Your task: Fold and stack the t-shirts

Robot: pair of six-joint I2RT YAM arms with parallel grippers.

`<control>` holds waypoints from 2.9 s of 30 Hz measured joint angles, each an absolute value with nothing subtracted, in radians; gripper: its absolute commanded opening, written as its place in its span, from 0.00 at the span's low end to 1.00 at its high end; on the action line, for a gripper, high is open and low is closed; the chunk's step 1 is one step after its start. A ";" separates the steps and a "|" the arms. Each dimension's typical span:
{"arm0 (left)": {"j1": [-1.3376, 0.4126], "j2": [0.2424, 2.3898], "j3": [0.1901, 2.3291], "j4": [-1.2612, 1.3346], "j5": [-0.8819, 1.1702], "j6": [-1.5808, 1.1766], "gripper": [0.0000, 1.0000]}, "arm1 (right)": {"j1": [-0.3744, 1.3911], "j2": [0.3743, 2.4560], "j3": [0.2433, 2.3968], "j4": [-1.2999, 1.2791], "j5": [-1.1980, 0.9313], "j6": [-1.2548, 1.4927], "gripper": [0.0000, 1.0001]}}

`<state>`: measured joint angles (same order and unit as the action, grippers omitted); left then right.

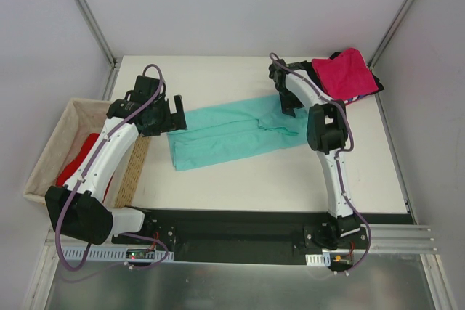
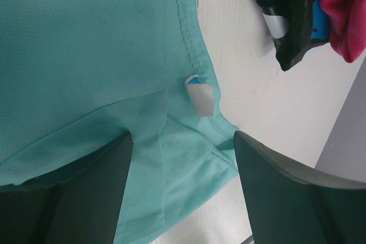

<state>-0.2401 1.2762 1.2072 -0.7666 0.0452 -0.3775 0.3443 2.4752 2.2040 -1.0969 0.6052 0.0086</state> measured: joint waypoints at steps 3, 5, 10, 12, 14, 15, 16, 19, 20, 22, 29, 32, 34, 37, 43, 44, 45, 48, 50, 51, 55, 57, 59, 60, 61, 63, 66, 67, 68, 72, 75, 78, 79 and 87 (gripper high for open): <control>-0.240 1.276 1.207 -0.767 0.045 -0.377 0.98 | 0.344 2.475 2.208 -1.097 0.628 -0.015 0.79; -0.240 1.276 1.207 -0.767 0.045 -0.377 0.98 | 0.340 2.479 2.222 -1.097 0.627 -0.025 0.81; -0.240 1.278 1.207 -0.767 0.045 -0.377 0.98 | 0.317 2.511 2.299 -1.096 0.601 -0.043 0.84; -0.240 1.281 1.207 -0.767 0.045 -0.377 0.98 | 0.309 2.529 2.330 -1.094 0.584 -0.049 0.87; -0.240 1.285 1.207 -0.767 0.045 -0.377 0.98 | 0.304 2.548 2.363 -1.094 0.569 -0.058 0.90; -0.240 1.287 1.207 -0.767 0.045 -0.377 0.98 | 0.303 2.551 2.371 -1.093 0.564 -0.064 0.92; -0.240 1.289 1.207 -0.767 0.045 -0.377 0.98 | 0.303 2.551 2.375 -1.090 0.556 -0.065 0.93; -0.240 1.291 1.207 -0.767 0.045 -0.377 0.98 | 0.303 2.555 2.389 -1.076 0.527 -0.072 0.95; -0.240 1.291 1.207 -0.767 0.045 -0.377 0.98 | 0.304 2.558 2.396 -1.074 0.516 -0.073 0.96; -0.240 1.295 1.207 -0.767 0.045 -0.377 0.98 | 0.304 2.563 2.407 -1.065 0.500 -0.073 0.99; -0.240 1.328 1.207 -0.766 0.044 -0.377 0.98 | 0.304 2.578 2.437 -1.037 0.436 -0.076 1.00; -0.240 1.334 1.207 -0.765 0.044 -0.377 0.98 | 0.304 2.578 2.439 -1.023 0.416 -0.075 1.00; -0.240 1.335 1.207 -0.764 0.044 -0.377 0.98 | 0.304 2.578 2.439 -1.016 0.407 -0.072 1.00; -0.240 1.335 1.207 -0.762 0.044 -0.377 0.98 | 0.305 2.539 2.374 -0.972 0.411 -0.065 1.00; -0.241 1.341 1.207 -0.734 0.077 -0.377 0.96 | 0.328 2.209 2.020 -0.889 0.434 -0.043 0.97; -0.241 1.347 1.207 -0.730 0.082 -0.377 0.96 | 0.335 2.141 1.981 -0.882 0.435 -0.038 0.97; -0.242 1.353 1.205 -0.724 0.084 -0.376 0.97 | 0.345 2.056 1.932 -0.862 0.437 -0.035 0.97; -0.251 1.380 1.188 -0.713 0.072 -0.366 0.97 | 0.397 1.786 1.823 -0.817 0.451 -0.026 0.97; -0.257 1.403 1.174 -0.717 0.054 -0.356 0.96 | 0.435 1.656 1.774 -0.784 0.460 -0.012 0.97; -0.261 1.418 1.171 -0.723 0.041 -0.351 0.96 | 0.459 1.593 1.745 -0.774 0.461 -0.004 0.97; -0.275 1.486 1.173 -0.754 -0.044 -0.334 0.96 | 0.513 1.455 1.615 -0.751 0.465 0.029 0.97; -0.276 1.512 1.179 -0.768 -0.085 -0.327 0.96 | 0.527 1.445 1.554 -0.752 0.466 0.044 0.97; -0.282 1.543 1.194 -0.782 -0.125 -0.324 0.96 | 0.540 1.451 1.500 -0.752 0.464 0.056 0.97; -0.282 1.562 1.205 -0.786 -0.141 -0.323 0.96 | 0.551 1.451 1.470 -0.754 0.463 0.062 0.97; -0.282 1.576 1.213 -0.786 -0.149 -0.322 0.96 | 0.561 1.451 1.453 -0.760 0.462 0.067 0.97; -0.286 1.608 1.234 -0.791 -0.167 -0.321 0.96 | 0.581 1.451 1.431 -0.760 0.460 0.072 0.97; -0.303 1.660 1.269 -0.794 -0.191 -0.321 0.96 | 0.604 1.449 1.420 -0.756 0.459 0.078 0.97; -0.310 1.679 1.282 -0.794 -0.193 -0.321 0.96 | 0.611 1.445 1.414 -0.752 0.459 0.079 0.97; -0.315 1.695 1.293 -0.794 -0.194 -0.318 0.96 | 0.614 1.441 1.410 -0.751 0.459 0.079 0.97; -0.327 1.750 1.327 -0.790 -0.188 -0.292 0.96 | 0.622 1.410 1.388 -0.745 0.459 0.080 0.97; -0.327 1.776 1.333 -0.785 -0.165 -0.270 0.96 | 0.624 1.381 1.375 -0.744 0.460 0.080 0.97; -0.325 1.790 1.333 -0.779 -0.131 -0.250 0.96 | 0.624 1.356 1.366 -0.744 0.461 0.079 0.97; -0.323 1.794 1.333 -0.775 -0.120 -0.245 0.96 | 0.624 1.349 1.363 -0.744 0.461 0.079 0.97; -0.272 1.835 1.330 -0.738 -0.051 -0.222 0.95 | 0.624 1.316 1.360 -0.745 0.466 0.079 0.97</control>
